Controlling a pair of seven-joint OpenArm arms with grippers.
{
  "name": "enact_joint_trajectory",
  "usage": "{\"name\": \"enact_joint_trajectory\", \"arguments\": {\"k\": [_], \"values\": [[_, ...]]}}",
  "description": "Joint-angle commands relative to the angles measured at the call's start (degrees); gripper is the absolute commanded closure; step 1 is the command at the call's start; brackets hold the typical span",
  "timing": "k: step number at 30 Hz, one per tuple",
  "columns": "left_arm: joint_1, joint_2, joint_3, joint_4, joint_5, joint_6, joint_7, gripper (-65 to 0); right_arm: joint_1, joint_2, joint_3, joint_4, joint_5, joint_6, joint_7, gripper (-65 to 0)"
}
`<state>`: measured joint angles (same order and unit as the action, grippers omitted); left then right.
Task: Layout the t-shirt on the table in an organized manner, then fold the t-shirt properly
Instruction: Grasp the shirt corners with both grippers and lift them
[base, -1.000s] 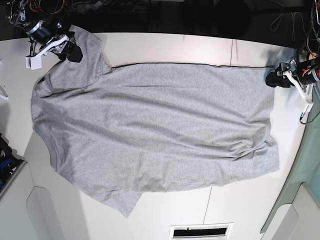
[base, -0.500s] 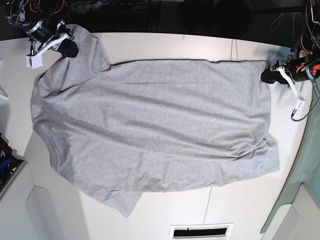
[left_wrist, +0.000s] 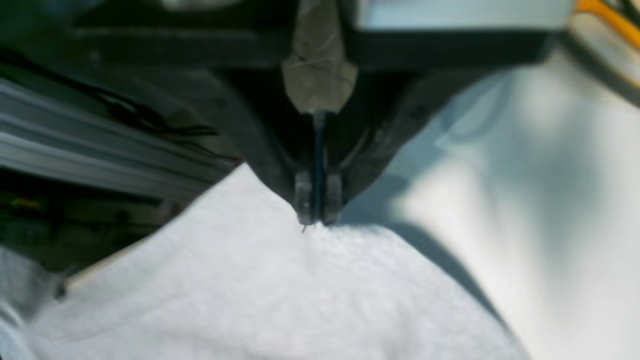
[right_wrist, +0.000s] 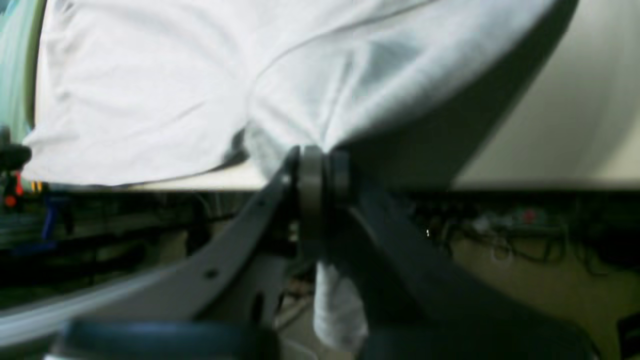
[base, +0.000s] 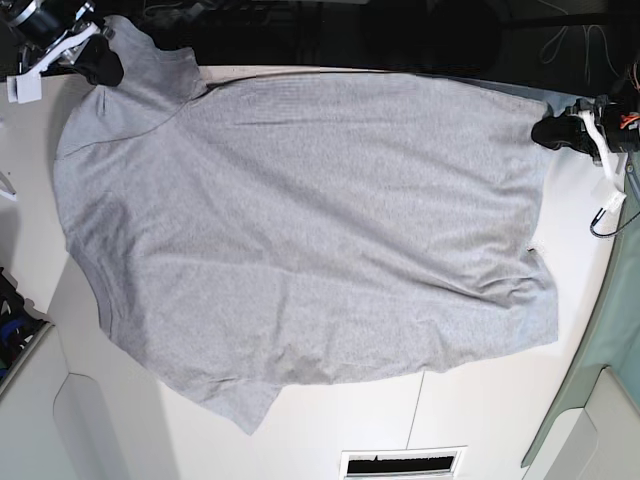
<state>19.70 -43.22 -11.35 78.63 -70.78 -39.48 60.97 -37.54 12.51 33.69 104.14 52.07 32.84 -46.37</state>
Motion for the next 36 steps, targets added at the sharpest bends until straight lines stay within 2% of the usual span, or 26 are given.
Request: {"name": "enact_joint_trajectory", "arguments": {"k": [1,4,9,14,17,20,26,30,36], "values": [[0.8,-1.7,-1.5,1.6,-1.5,-0.5,-0.3,0.0,-1.1,0.6,0.5,1.9,1.1,0.4,0.9,0.0],[3.8,-1.7,-5.5,3.8,-2.7,-0.5,-0.4,0.0,-4.1,0.6,0.5,4.8,1.1,0.4,0.9,0.0],[8.5,-1.7,-15.8,4.7,-4.6,-0.5,-0.3,0.0,-8.6,0.6,0.5,9.1,3.0,0.5,0.9,0.0],[9.9,-1.7,-21.4,4.7,-5.7,-0.5,-0.3,0.0,-8.7,0.6,0.5,11.8,3.0,0.5,1.6,0.0],[9.8,-1.7,-21.7,4.7,-6.1,-0.5,-2.4,0.0,-6.7,0.6,0.5,12.6,2.2,0.6,1.8,0.0],[9.2,-1.7,-21.7,4.7,-5.6,-0.5,-7.1,0.0,-3.0,0.7,0.5,12.6,0.6,0.6,1.8,0.0],[4.7,-1.0,-21.6,4.7,2.1,-0.5,-10.8,0.0,3.3,0.8,0.5,12.4,-3.9,0.5,3.2,0.0],[3.0,-1.0,-20.3,4.6,6.7,-0.5,-15.2,0.0,7.6,0.8,0.5,10.8,-6.1,0.5,4.1,0.0],[0.3,-1.0,-13.7,3.9,15.9,-0.5,-21.7,0.0,14.7,1.0,0.4,4.3,-7.1,0.4,4.4,0.0]]}}
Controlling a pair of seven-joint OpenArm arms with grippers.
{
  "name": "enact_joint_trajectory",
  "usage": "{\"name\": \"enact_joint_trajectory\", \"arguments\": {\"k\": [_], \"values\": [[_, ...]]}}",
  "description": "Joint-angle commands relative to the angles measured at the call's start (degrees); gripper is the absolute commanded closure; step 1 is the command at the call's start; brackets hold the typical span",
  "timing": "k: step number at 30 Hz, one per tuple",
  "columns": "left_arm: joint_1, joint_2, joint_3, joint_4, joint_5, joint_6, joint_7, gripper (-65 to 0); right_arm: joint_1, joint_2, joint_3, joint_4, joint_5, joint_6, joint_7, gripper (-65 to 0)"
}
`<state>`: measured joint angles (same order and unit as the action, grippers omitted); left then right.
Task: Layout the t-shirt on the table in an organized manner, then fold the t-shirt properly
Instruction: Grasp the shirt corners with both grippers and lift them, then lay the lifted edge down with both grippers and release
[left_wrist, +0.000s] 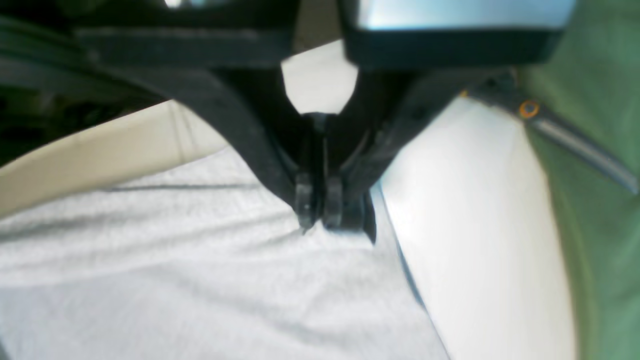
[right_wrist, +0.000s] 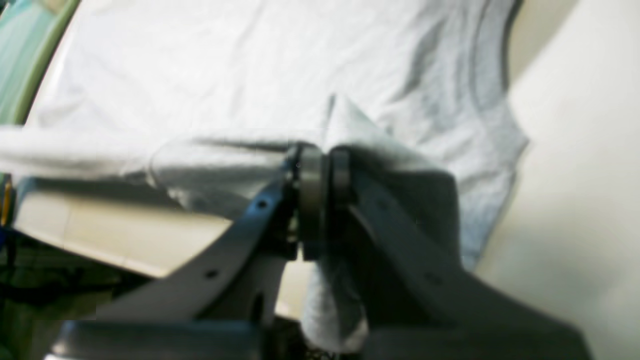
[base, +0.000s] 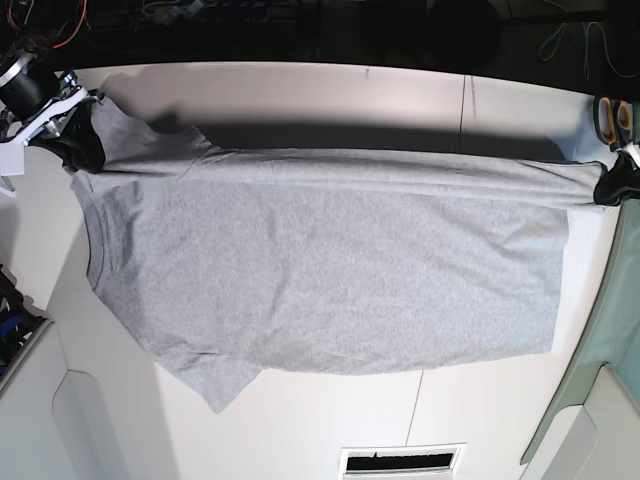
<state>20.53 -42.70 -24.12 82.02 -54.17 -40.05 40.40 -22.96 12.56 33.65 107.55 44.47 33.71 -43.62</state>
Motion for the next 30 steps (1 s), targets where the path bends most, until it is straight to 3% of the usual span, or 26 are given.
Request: {"name": "enact_joint_trajectory", "arguments": {"k": [1,7,13,23,24,27,29,30], "values": [[-1.4,-1.6,0.5,0.0,0.9,0.1,-2.0,0.0,1.3,1.0,0.5,-0.6,0.5,-0.4,1.7,0.0],[-9.0,-0.7,7.5,-7.5,9.0,0.1,-5.5,0.0,7.9,1.1,0.5,-9.4,0.5,-0.4,1.8,0.0],[-15.8,0.5,11.0,-16.6,11.5,0.1,-7.6,0.0,13.2,1.2,0.1,-17.7,-1.7,-0.3,2.4,0.0],[-19.7,1.4,13.7,-24.8,15.6,0.1,-12.3,0.0,16.8,1.4,-5.8,-26.0,-9.0,-0.4,9.1,0.0],[-19.7,1.5,13.7,-24.8,15.6,0.1,-12.4,-0.1,16.9,1.4,-6.3,-26.1,-9.0,-0.5,9.1,-3.9],[-19.7,1.4,13.7,-24.7,15.6,0.1,-12.0,-12.1,16.9,1.4,-6.8,-26.1,-8.9,-0.5,9.1,-24.6],[-19.8,0.9,13.6,-24.4,14.6,0.1,-7.9,-19.7,16.9,1.4,-6.3,-25.9,-8.9,-1.0,8.5,-28.4],[-19.7,0.7,13.5,-24.1,13.4,0.1,-5.3,-20.3,16.9,1.4,-5.7,-25.8,-8.4,-1.0,7.3,-28.4]]}}
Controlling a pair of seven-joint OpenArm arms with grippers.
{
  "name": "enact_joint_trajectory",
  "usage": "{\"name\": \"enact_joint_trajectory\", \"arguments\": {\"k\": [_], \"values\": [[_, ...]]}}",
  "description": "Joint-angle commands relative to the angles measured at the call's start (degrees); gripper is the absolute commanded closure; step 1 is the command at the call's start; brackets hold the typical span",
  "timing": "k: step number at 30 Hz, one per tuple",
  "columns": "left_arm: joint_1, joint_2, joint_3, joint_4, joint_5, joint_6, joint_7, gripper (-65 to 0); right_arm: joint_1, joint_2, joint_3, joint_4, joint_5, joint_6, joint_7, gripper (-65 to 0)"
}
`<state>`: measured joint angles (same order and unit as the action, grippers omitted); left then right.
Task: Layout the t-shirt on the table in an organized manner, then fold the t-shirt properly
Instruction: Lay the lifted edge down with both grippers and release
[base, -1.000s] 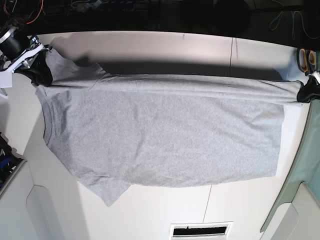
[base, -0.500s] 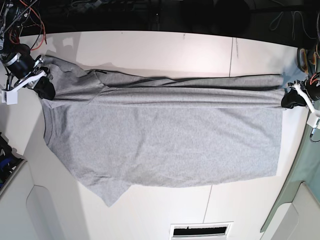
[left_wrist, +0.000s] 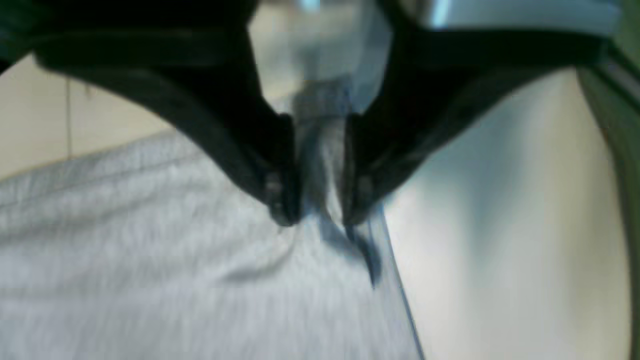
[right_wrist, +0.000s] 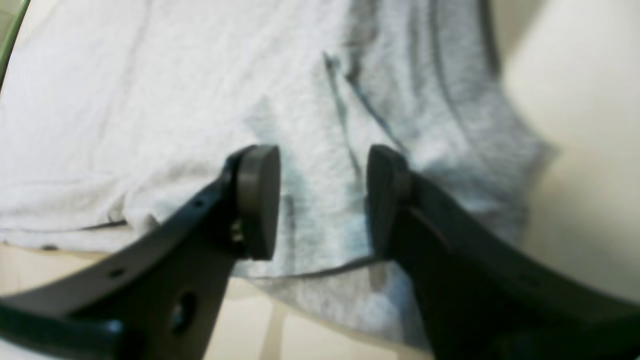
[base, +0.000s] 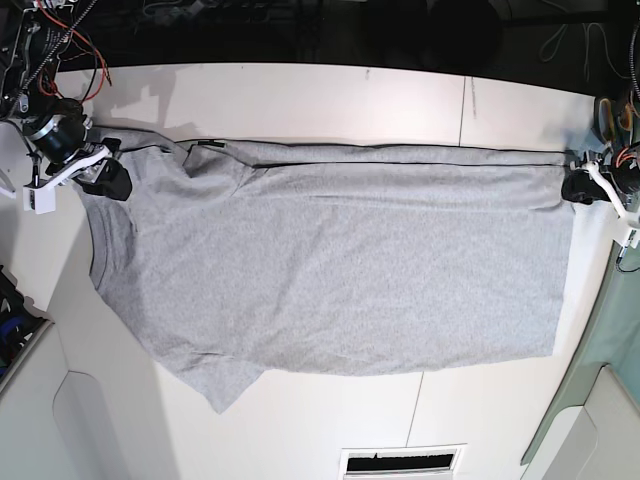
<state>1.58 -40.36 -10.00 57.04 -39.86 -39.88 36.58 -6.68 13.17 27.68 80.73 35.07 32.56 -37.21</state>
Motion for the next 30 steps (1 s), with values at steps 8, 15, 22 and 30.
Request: {"name": "enact_joint_trajectory", "arguments": {"k": [8,15,22,30], "values": [[-0.3,-1.9,-7.1,3.9,-11.9,-0.1,8.1,-20.8,0.1,1.3,13.2,1.8,6.7,0.2,-4.4,-28.4],[3.7,-2.1,-12.4,4.9,-25.2,-0.1,14.8,-28.9,-2.7,2.5,16.9,1.7,6.0,-0.5,-4.6,-34.0],[10.9,-1.9,-15.1,8.5,-32.6,-0.1,19.4,-32.1,-3.3,2.6,16.4,-4.3,5.4,-0.9,-2.3,-40.9],[11.6,0.3,-15.1,8.5,-25.9,-0.1,14.7,-40.5,-3.3,1.7,9.0,-10.4,5.6,-0.8,0.4,-40.9]]}}
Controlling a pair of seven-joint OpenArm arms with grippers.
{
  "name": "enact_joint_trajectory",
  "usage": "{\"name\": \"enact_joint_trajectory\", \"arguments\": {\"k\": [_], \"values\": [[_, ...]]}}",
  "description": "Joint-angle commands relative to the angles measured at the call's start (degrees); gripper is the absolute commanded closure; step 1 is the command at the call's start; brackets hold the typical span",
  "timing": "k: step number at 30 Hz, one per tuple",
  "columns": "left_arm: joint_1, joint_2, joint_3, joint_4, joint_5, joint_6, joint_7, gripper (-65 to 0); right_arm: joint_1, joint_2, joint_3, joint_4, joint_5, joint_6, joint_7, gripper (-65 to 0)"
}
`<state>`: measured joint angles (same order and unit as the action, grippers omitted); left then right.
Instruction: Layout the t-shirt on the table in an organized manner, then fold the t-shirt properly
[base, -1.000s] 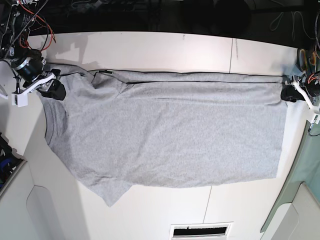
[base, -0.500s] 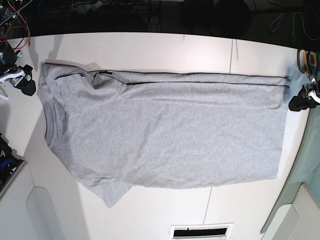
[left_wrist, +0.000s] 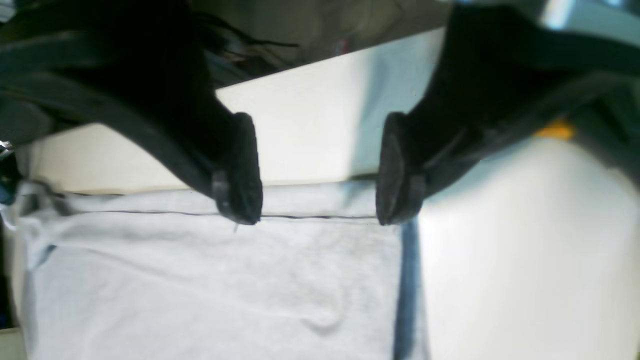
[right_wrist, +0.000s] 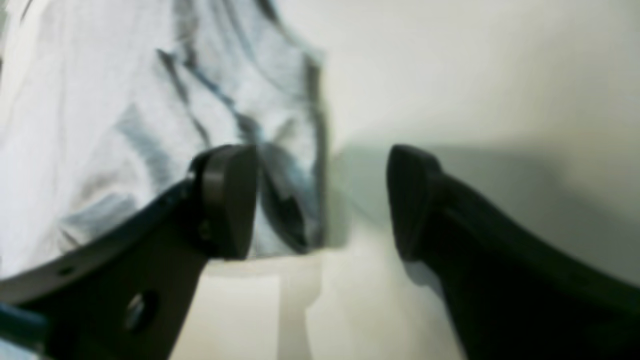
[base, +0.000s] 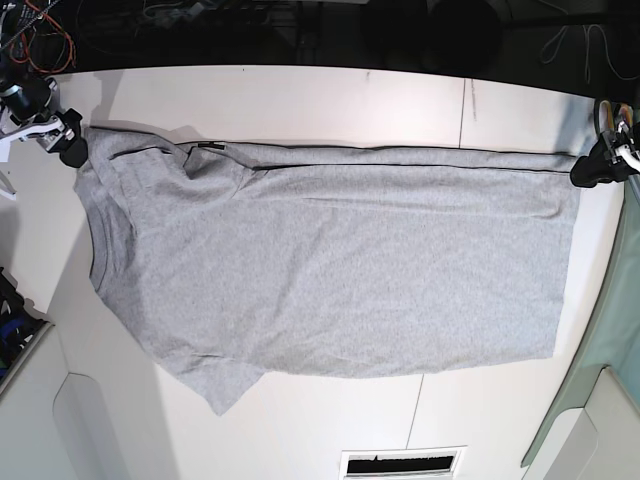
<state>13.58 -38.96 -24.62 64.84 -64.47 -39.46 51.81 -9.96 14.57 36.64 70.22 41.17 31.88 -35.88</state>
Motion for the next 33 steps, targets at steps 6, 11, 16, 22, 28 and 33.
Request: {"name": "enact_joint_trajectory", "arguments": {"k": [6,11,16,22,28,33], "values": [[-0.9,1.2,-0.5,0.3,9.5,-0.5,-9.1,-40.8,1.9,-1.4,-2.9,0.2,0.3,0.0,-0.6,-40.9],[-3.0,3.3,-0.5,-0.6,11.7,-0.1,-10.0,-40.8,4.7,-3.3,-3.1,0.2,0.4,0.1,-2.1,-40.9],[-6.2,4.2,-0.5,-5.9,15.5,1.9,-12.8,-40.8,5.7,-4.9,-3.5,0.2,0.4,0.1,-3.2,-40.9],[-11.4,4.2,-0.5,-11.8,17.8,2.9,-13.5,-40.8,5.6,-5.1,-3.5,0.2,0.2,0.1,-3.2,-40.9],[-11.6,4.7,1.4,-13.7,19.0,2.9,-13.5,-40.8,5.8,-5.1,-3.5,0.2,0.0,0.1,-3.4,-40.9],[-11.5,6.7,5.6,-15.1,20.7,2.9,-13.4,-40.6,5.8,-5.1,-3.5,0.2,0.2,0.1,-3.6,-40.7]]}}
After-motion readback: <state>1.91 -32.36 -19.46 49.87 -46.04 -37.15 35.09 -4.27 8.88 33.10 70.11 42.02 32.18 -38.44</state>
